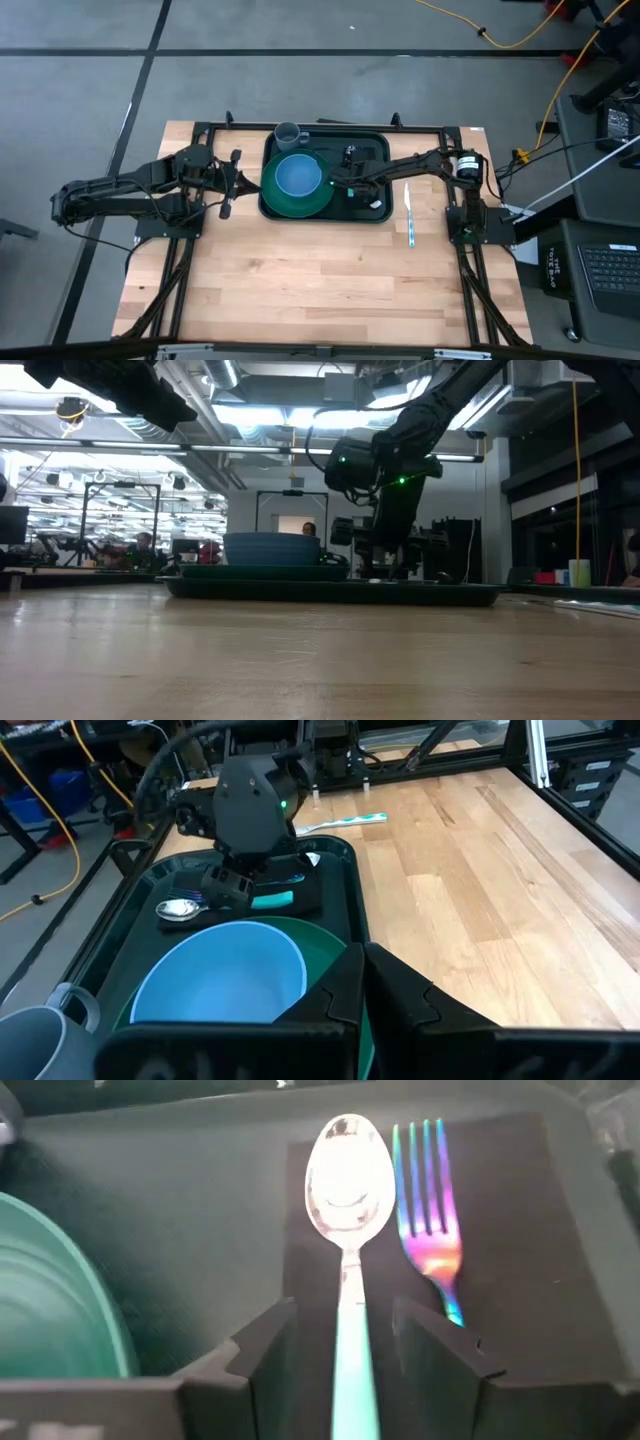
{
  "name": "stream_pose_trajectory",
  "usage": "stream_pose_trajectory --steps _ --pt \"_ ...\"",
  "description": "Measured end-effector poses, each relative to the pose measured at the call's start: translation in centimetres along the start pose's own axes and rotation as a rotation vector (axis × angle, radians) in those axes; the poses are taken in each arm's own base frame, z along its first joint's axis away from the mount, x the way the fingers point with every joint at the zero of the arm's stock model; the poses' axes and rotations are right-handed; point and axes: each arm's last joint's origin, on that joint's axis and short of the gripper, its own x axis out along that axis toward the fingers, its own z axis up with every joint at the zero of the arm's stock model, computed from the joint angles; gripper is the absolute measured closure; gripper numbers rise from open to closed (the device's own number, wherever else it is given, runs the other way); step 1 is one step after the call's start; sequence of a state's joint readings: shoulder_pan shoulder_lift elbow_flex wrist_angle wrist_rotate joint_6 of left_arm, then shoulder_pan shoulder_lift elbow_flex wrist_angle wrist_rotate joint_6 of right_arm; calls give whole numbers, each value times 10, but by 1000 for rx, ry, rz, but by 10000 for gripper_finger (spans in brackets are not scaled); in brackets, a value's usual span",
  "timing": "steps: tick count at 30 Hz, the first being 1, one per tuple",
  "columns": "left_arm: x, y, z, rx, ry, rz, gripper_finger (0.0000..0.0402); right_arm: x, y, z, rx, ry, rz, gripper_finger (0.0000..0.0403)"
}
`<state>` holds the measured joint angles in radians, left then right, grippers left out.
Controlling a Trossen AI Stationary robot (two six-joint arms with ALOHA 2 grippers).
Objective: Set up tray
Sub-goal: Put the green knife on the black napkin to the right of the blue fork
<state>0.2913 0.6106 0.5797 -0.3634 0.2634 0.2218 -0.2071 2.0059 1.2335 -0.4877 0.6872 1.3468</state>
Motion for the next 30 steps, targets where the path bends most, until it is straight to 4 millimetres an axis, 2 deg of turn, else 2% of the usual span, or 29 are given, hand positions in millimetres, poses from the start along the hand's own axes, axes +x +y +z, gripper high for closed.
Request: stream_pose_trajectory --steps 4,10,17,20,22,24,30 --pt "0 0 0 0 0 0 397 -12 0 8 -21 -3 17 231" --pt "0 0 0 -2 0 0 398 -40 -3 21 -162 -12 57 231" --pt "0 0 0 2 -2 1 397 -90 -17 39 -326 -18 100 231" --pt "0 1 4 26 -45 12 397 -114 -23 42 -385 -77 145 231" --pt "1 2 7 30 -94 24 399 -127 -31 39 -399 -129 161 231" --pt "3 1 0 30 -120 35 400 -135 -44 30 -414 -174 171 231" --pt "10 -1 -27 -12 -179 100 400 -141 -89 -12 -387 -243 259 231"
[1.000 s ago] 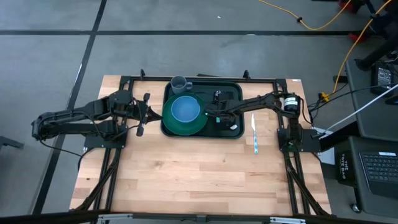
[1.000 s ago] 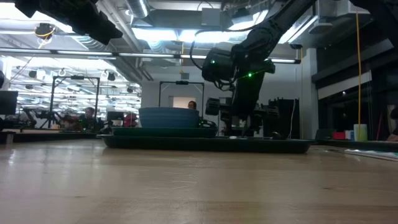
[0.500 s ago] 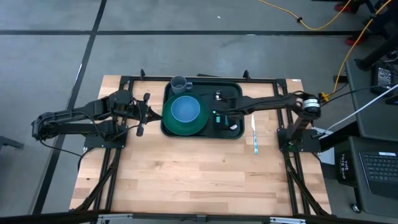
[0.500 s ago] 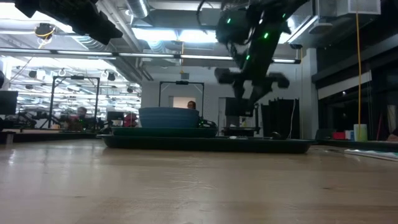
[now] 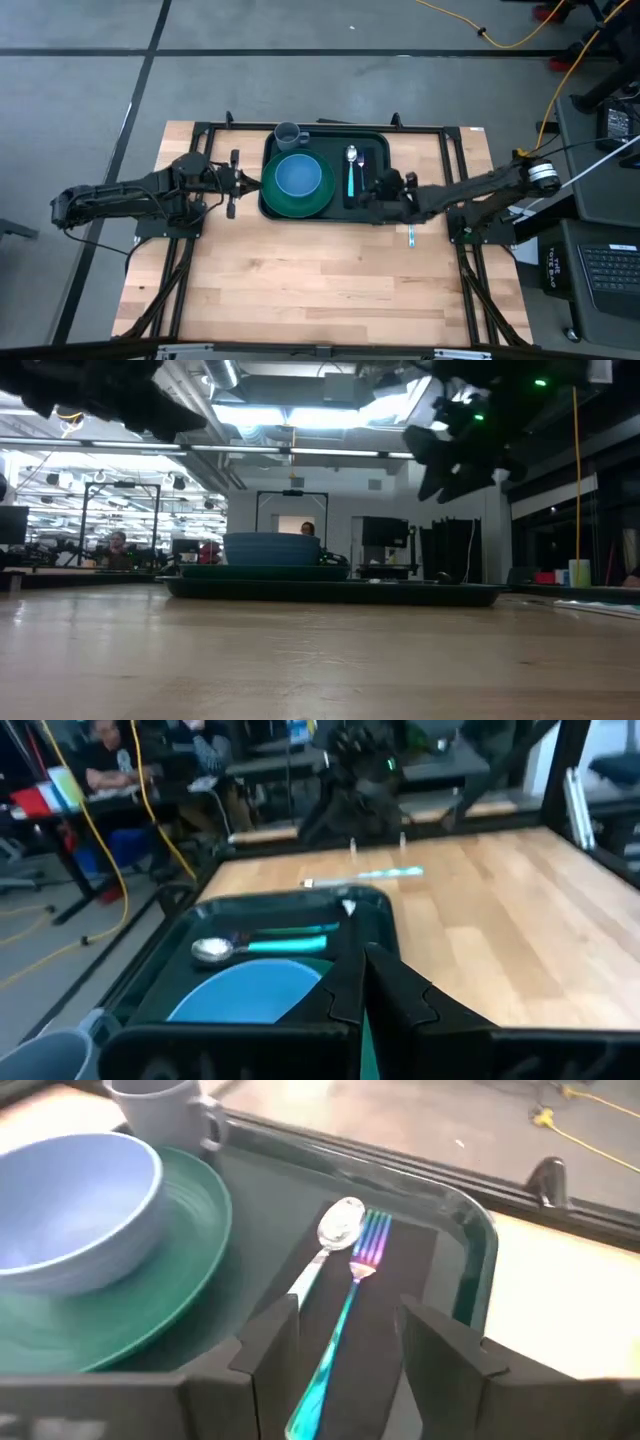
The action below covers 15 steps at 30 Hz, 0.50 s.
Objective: Set up tray
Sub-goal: Put the green knife on the black napkin to the right of the blue fork
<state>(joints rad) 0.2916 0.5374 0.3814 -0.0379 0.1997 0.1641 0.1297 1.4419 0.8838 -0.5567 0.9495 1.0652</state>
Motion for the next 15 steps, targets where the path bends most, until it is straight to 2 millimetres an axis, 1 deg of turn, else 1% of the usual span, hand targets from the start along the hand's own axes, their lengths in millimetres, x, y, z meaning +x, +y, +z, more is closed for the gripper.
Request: stream_pose_trajectory --steps 3,6,9,15 --pt "0 -1 -8 -27 -53 6 400 -9 -7 -15 -9 -27 45 231" --pt "-2 -3 -15 -28 -91 12 399 -18 -10 -19 -42 -26 85 231" --pt "-3 -4 -21 -30 -96 12 400 -24 -12 -20 -93 -13 119 231" --pt "-10 -7 -29 -47 -124 16 399 -33 -13 -11 -162 -5 170 231"
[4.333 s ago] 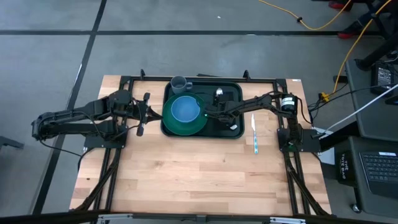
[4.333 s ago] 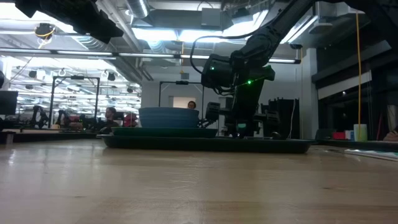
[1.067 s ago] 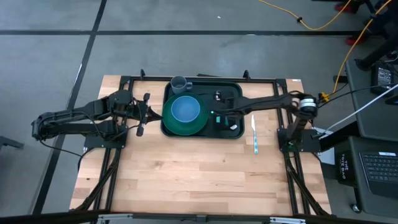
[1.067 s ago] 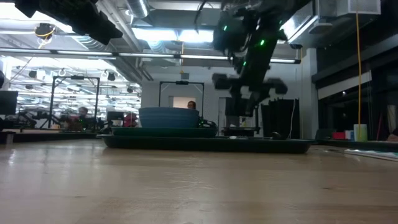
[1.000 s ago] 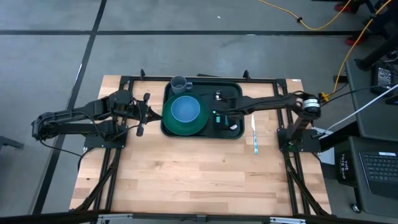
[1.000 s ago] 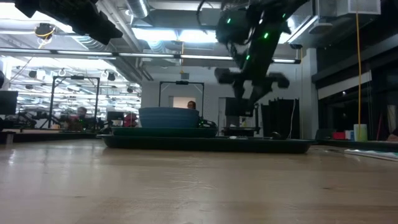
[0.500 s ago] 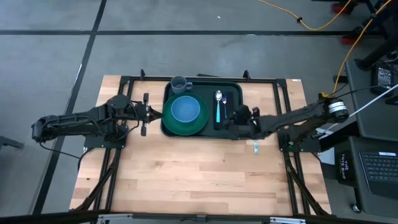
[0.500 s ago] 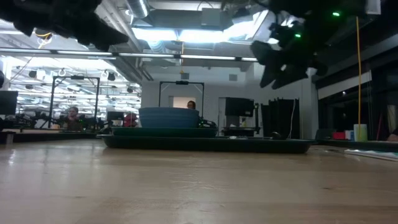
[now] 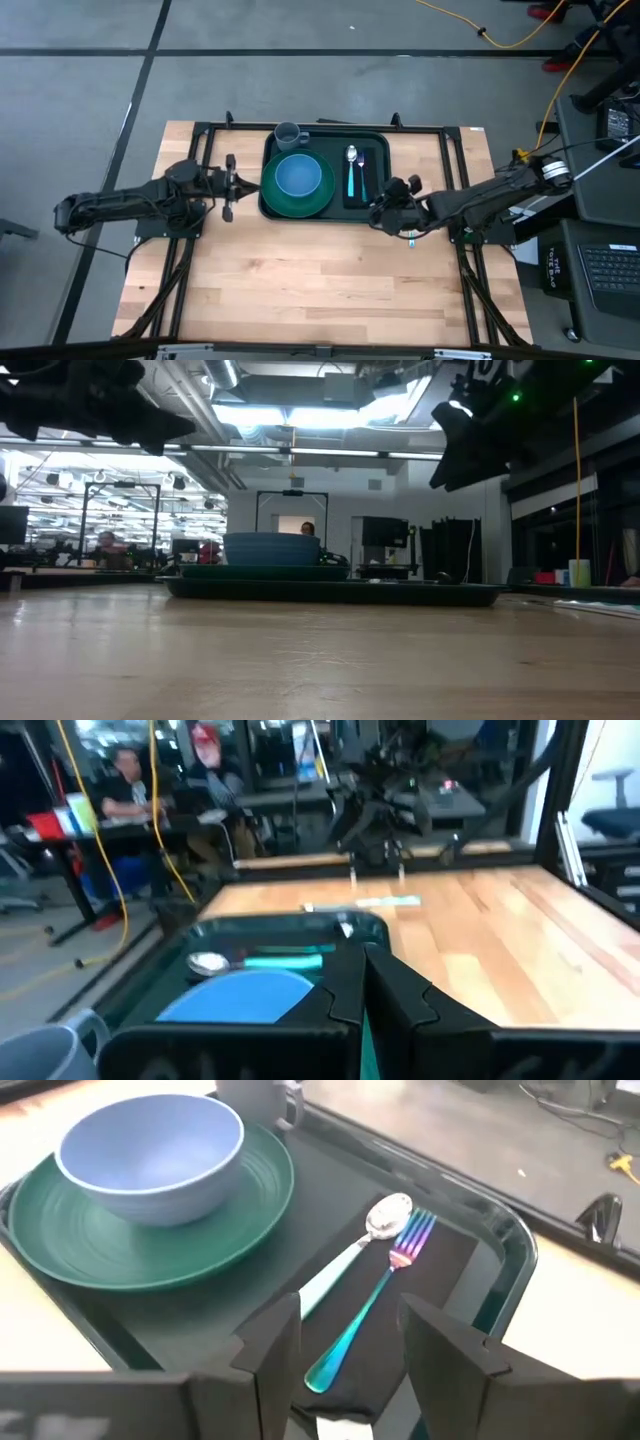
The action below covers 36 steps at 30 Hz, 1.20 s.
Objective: Set up tray
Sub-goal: Put the green knife on the black napkin to the right of the blue fork
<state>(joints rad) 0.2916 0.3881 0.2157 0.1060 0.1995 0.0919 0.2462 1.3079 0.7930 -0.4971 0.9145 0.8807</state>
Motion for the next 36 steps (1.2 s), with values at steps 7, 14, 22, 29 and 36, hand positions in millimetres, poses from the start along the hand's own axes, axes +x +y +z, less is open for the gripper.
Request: stream_pose_trajectory --steps 7,14,22,29,36 --pt "-11 -1 -12 -29 -73 81 401 -8 -6 9 -40 -22 23 231" --pt "-16 -3 -21 -32 -145 91 400 -20 -16 20 1 -18 94 231" --pt "-16 -3 -22 -29 -148 86 397 -32 -31 17 106 191 204 234" --pt "-16 -3 -22 -28 -148 86 400 -35 -47 -2 220 492 89 264" --pt "-16 -3 -22 -28 -147 85 396 -38 -54 -8 281 598 18 282"
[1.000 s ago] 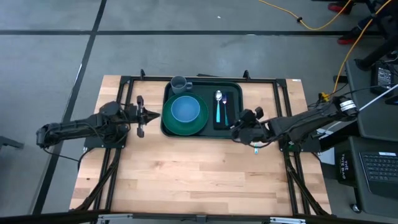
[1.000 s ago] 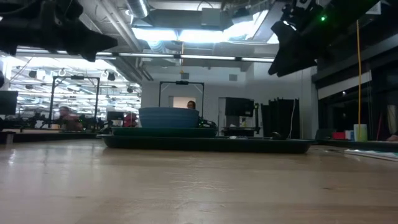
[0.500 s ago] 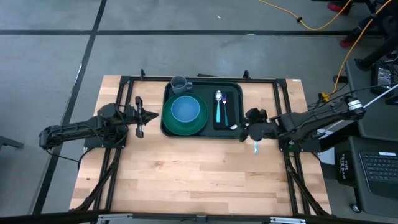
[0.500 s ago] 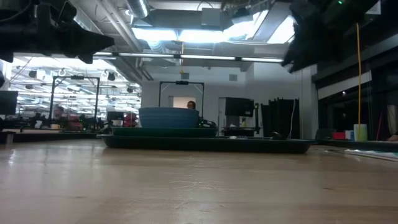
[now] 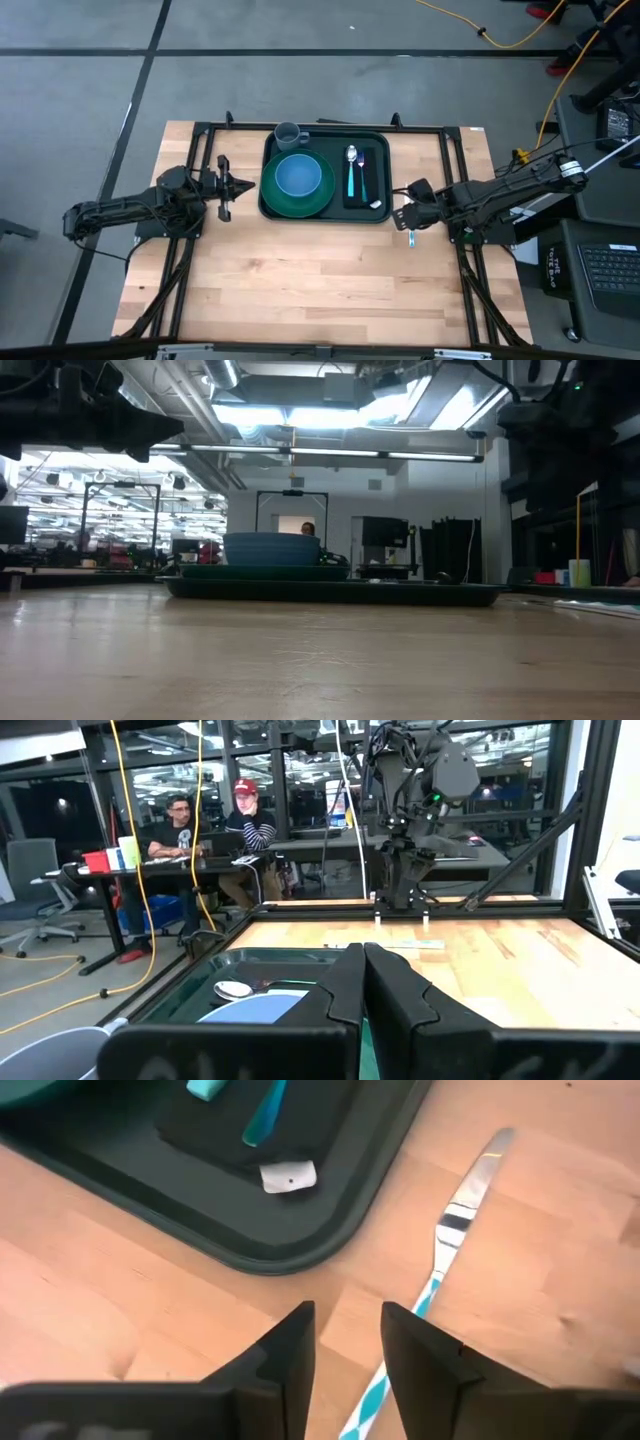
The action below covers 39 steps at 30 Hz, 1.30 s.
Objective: Set up tray
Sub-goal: Put the green knife on the black napkin to the right of the blue fork
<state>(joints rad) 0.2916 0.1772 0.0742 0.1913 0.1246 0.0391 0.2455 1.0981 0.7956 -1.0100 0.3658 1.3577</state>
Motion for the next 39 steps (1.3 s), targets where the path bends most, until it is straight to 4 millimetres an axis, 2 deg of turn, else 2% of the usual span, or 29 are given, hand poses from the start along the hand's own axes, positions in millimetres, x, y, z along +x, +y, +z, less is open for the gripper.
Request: stream_pose_trajectory --steps 11,15,24,39 --pt "0 0 -1 -1 8 0 400 5 2 -3 9 51 -29 283" --pt "0 0 -1 -1 8 0 396 14 5 -8 24 125 -90 283" --pt "0 0 -1 -2 8 0 400 38 10 -16 -38 165 -267 283" --pt "0 0 -1 -3 14 -1 398 58 16 -22 40 124 -338 283"
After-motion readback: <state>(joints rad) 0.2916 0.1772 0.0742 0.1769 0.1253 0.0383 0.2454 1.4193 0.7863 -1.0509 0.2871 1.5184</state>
